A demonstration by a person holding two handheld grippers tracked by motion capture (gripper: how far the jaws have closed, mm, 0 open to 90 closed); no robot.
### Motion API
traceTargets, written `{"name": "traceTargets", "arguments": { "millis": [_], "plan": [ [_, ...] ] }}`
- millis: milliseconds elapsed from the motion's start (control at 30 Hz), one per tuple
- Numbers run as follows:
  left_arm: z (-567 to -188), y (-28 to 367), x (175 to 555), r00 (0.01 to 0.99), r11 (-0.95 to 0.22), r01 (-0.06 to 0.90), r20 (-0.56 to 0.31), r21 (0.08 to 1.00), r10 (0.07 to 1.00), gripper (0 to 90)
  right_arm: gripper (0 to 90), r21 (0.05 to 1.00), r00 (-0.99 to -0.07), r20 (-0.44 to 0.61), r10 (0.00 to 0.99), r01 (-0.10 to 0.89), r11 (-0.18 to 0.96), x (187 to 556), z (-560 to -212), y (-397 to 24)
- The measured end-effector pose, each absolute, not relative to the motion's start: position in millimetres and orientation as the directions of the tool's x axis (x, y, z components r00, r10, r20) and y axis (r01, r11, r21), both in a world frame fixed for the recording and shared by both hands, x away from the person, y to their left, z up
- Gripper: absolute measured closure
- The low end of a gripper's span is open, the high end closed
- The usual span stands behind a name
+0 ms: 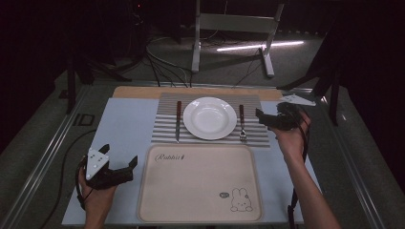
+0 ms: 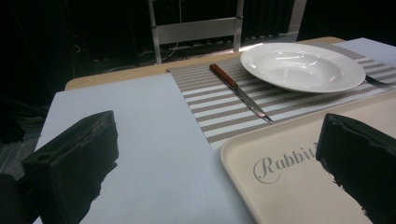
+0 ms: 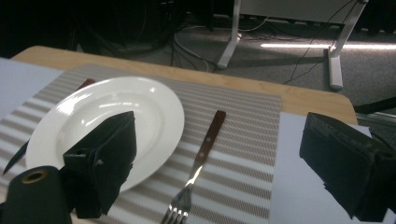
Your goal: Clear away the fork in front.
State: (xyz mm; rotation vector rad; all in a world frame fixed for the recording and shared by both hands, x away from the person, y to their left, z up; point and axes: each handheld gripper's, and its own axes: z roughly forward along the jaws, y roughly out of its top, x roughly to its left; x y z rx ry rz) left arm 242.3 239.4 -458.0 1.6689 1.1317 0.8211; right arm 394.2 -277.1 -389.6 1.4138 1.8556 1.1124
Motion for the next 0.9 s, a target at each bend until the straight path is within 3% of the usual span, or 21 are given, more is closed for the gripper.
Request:
{"name": "traceTargets", "arguments": {
  "millis": [667, 900],
  "plan": [
    [-458.1, 239.0, 242.4, 0.354, -0.153, 0.314, 0.034, 0.937, 0.935, 0.1, 11.2, 0.845, -0.255, 0.056, 0.965, 0.527, 0.090, 448.8, -401.3, -275.0],
    [-457.8, 238.9, 242.0, 0.354, -0.154, 0.311, 0.036, 0.938, 0.935, 0.1, 11.2, 0.821, -0.229, 0.094, 0.969, 0.568, 0.055, 470.6, -424.8, -269.8]
  ]
}}
